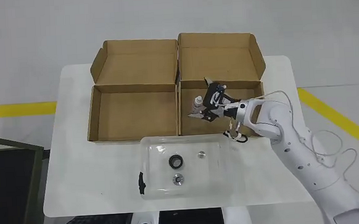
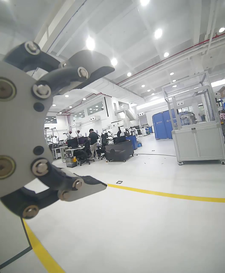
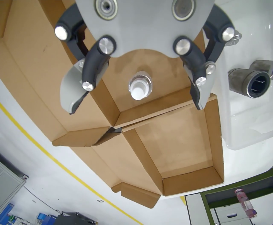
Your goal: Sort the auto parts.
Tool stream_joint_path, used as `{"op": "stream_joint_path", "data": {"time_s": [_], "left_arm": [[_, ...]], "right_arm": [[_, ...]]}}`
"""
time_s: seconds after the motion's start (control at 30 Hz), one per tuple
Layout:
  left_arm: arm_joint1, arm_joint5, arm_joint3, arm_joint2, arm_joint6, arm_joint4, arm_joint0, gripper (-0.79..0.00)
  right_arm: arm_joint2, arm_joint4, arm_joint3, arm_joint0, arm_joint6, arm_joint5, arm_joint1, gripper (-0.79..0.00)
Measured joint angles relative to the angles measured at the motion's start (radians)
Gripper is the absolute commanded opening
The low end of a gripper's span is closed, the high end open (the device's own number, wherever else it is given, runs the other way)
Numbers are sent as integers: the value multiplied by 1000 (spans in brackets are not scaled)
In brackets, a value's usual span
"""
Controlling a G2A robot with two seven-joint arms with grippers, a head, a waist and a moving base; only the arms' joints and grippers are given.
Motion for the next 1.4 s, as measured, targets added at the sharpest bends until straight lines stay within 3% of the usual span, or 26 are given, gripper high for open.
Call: {"op": "stream_joint_path", "data": {"time_s": [0.7,1.2,1.4], "left_arm": [[0,0,0,0,0,0,0,0],[0,0,0,0,0,0,0,0],[0,0,0,0,0,0,0,0]], "right_arm": [[60,-18,-377,-223,163,-109,41,0],[110,-94,-477,-389,231,-184,75,0],[109,-126,-482,-429,237,-170,81,0]]}}
